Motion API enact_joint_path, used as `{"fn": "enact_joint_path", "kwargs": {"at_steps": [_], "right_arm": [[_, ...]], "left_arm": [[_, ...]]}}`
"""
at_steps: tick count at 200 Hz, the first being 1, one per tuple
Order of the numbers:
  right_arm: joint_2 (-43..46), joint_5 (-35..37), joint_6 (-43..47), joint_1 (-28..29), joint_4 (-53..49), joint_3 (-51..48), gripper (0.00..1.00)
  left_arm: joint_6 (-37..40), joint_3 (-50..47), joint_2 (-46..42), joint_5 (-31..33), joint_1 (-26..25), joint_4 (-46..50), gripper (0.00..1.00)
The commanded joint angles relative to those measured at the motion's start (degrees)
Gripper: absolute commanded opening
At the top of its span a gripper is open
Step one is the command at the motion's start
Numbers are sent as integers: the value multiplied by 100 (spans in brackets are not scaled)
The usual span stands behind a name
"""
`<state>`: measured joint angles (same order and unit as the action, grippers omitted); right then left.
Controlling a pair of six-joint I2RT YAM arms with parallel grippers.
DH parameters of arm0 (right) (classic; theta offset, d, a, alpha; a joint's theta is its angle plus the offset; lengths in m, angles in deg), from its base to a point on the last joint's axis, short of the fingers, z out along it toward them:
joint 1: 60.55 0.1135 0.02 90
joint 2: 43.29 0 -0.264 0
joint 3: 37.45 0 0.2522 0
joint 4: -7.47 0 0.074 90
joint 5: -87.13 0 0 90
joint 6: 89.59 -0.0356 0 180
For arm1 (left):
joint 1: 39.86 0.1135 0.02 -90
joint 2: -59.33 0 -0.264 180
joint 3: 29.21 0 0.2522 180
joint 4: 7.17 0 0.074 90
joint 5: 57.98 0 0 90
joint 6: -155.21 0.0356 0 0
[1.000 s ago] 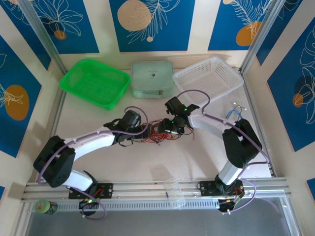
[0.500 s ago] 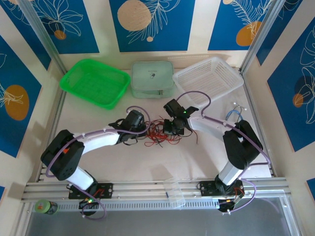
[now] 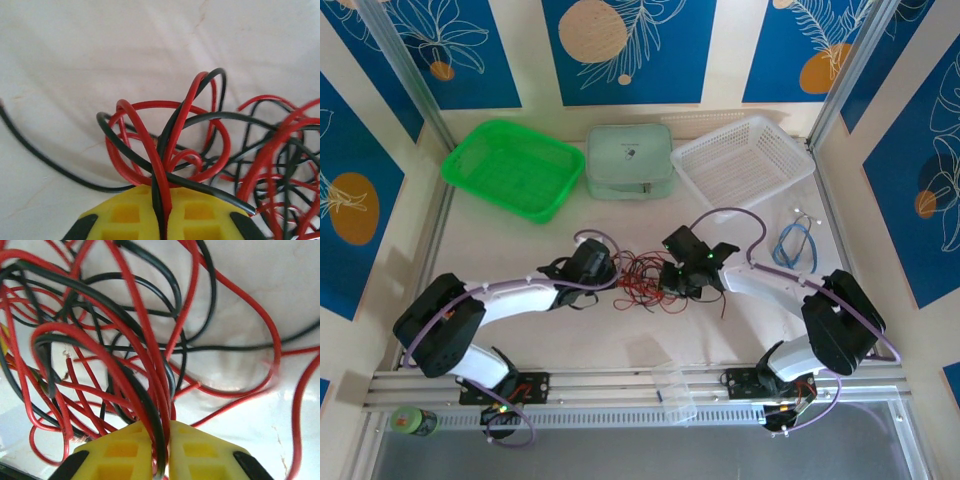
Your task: Untangle the cables
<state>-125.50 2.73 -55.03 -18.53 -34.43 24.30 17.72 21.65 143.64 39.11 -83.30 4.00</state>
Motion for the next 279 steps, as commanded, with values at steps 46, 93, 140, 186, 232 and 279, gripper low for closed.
{"fn": "enact_joint_path", "kwargs": {"at_steps": [46, 93, 140, 186, 232, 279], "right_arm": [[522, 419, 560, 106, -1786, 929, 44], [-92, 229, 1155, 9, -2019, 2092, 64], [-672, -1483, -619, -295, 118, 1432, 74], [-566, -1046, -2424, -83, 1130, 643, 75], [-870, -321, -3662, 17, 1768, 215, 75], [-1261, 407, -3599, -1, 1709, 603, 45]], "left_arm": [[192, -143, -863, 1063, -280, 894, 64], [680, 422, -1300, 1296, -284, 1352, 75], [878, 745, -556, 1475, -210, 1025, 78], [858, 576, 275, 1073, -119, -52, 72], [779, 197, 393, 917, -112, -692, 28], [428, -512, -199, 988, -108, -772, 3]]}}
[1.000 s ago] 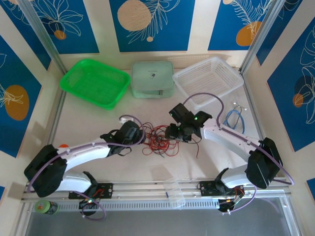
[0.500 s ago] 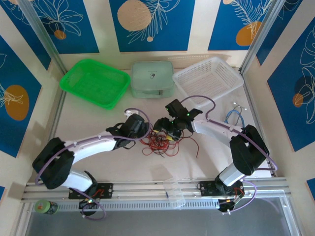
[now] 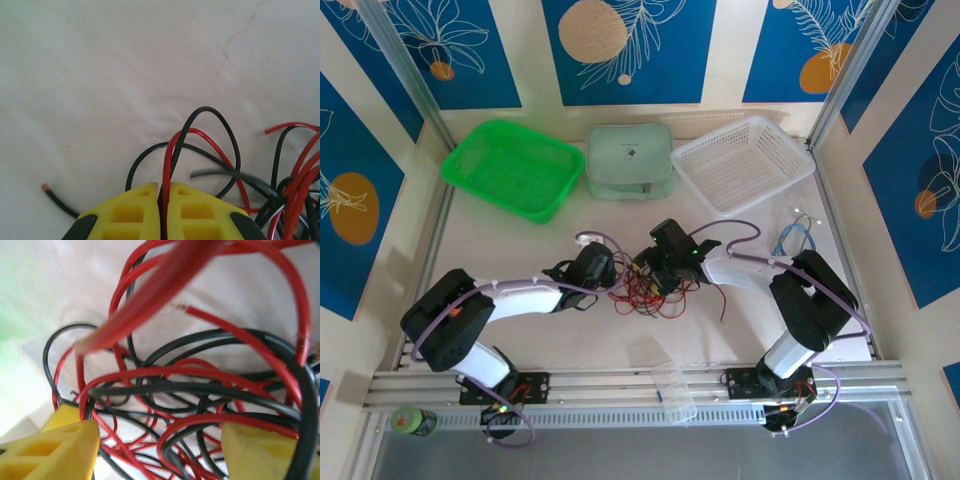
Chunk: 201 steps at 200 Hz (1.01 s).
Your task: Untangle the cables
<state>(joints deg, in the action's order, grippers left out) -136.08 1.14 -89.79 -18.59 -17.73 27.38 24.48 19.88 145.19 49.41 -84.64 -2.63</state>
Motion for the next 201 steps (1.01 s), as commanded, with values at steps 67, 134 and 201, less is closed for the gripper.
{"fn": "enact_joint_path", "kwargs": {"at_steps": [67, 134, 201], "right_arm": [[-41, 443, 846, -111, 429, 511, 0], [1634, 375, 2147, -202, -374, 101, 0], [2882, 605, 2305, -523, -1631, -979, 0]], "left_arm": [[-630, -897, -868, 460, 21, 437, 0], [-740, -892, -1192, 1039, 395, 1211, 0], [-620, -831, -1448, 1075, 673, 1405, 0]]}}
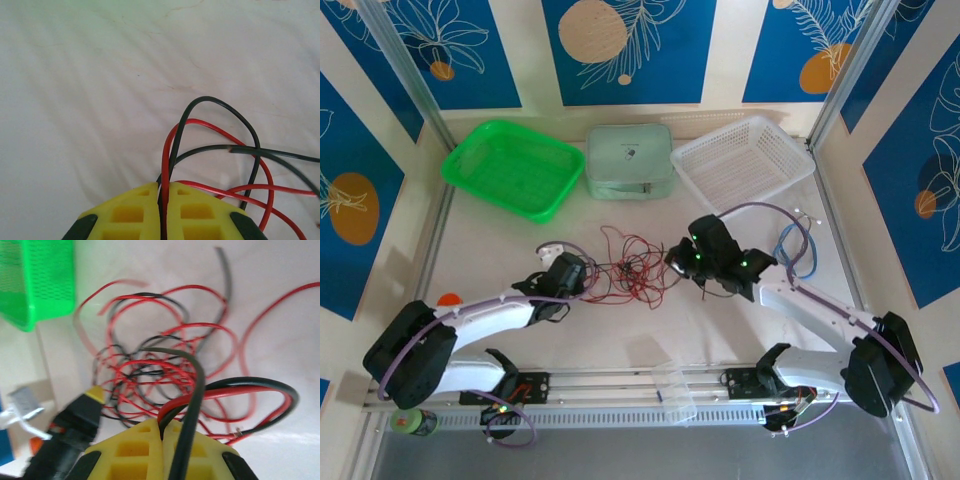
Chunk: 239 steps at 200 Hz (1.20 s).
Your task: Untangle the cables
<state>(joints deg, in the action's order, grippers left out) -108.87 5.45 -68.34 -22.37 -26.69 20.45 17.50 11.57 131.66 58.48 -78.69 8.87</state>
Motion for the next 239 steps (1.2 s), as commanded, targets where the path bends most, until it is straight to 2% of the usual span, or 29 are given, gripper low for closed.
{"fn": "enact_joint_path", "kwargs": {"at_steps": [1, 25, 46, 58, 97, 114, 134, 169, 199, 219, 239], "right_arm": [[161, 172, 161, -148, -745, -302, 0], [80, 176, 178, -248, -811, -575, 0], [-192, 134, 387, -381, -1132, -504, 11], [-360, 38, 691, -456, -1361, -318, 19], [-815, -245, 2178, -521, -2225, 906, 58], [-967, -360, 2527, -447, -2591, 1507, 70], [-1216, -701, 2593, -280, -2445, 1975, 83], [-2270, -1458, 2395, -205, -1833, 2529, 84], [-3293, -1026, 2820, -112, -2459, 3255, 83], [-3610, -902, 2913, 9, -2532, 3156, 83], [-3739, -1061, 2729, 91, -2188, 2783, 83]], "left_arm": [[77, 2, -92, 163, 78, 259, 0], [145, 94, -62, 145, 82, 315, 3], [180, 144, -161, 141, 78, 465, 11], [253, 200, -293, 129, 79, 622, 20], [825, 598, -1018, 31, 60, 1251, 55], [1104, 837, -1370, -41, 35, 1480, 63], [1394, 1034, -1570, -403, 27, 1467, 69], [1589, 915, -1185, -1498, -16, 427, 73], [1738, 871, -279, -2321, -186, -515, 81], [1981, 1009, 319, -2504, -420, -793, 83], [2105, 1208, 1011, -2367, -552, -880, 83]]}}
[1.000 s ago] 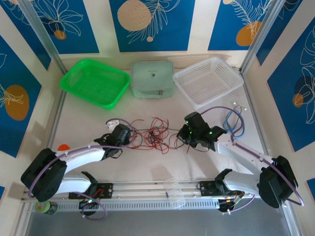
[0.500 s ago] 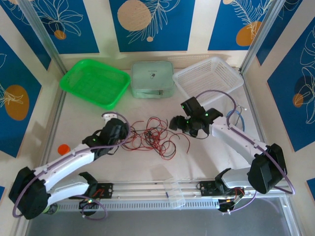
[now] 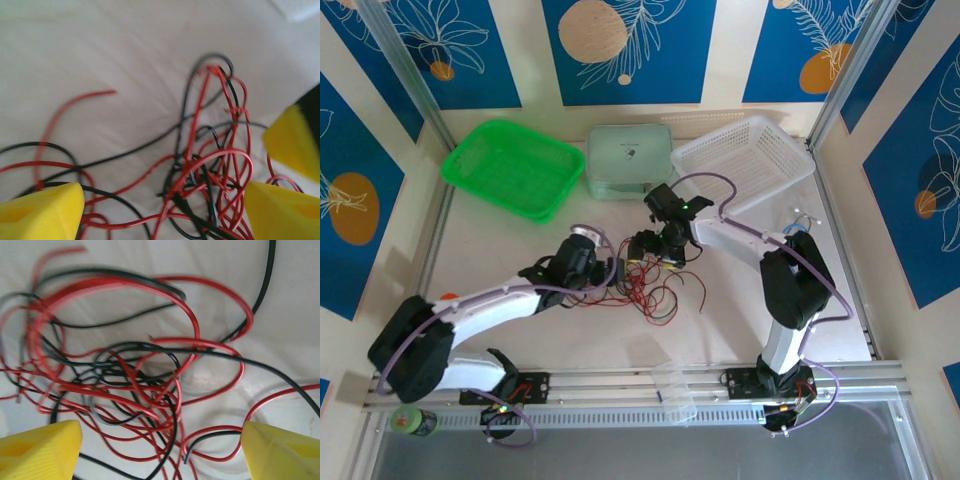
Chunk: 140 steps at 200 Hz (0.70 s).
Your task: Untangle the cables
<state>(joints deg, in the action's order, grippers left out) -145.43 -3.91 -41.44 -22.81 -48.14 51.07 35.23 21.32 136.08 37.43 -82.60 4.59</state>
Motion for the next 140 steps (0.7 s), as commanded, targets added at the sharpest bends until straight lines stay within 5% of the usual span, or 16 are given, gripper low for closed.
{"fn": "enact_joint_path", "kwargs": {"at_steps": [1, 37, 77, 95, 140], "right_arm": [[-89, -134, 24, 136, -17, -296, 83], [-269, -238, -347, 242, 554, -672, 82], [-578, 309, -507, 235, 655, -745, 69], [-545, 577, -605, 162, 719, -856, 55], [-55, 1314, -583, 67, 508, -1054, 7]], "left_arm": [[333, 247, 600, -256, -158, -460, 83], [282, 389, 1417, -113, -165, -913, 69], [373, 495, 972, 129, -167, -704, 15], [459, 530, 482, 225, -168, -449, 0], [589, 768, -556, 294, -166, 288, 0]]}}
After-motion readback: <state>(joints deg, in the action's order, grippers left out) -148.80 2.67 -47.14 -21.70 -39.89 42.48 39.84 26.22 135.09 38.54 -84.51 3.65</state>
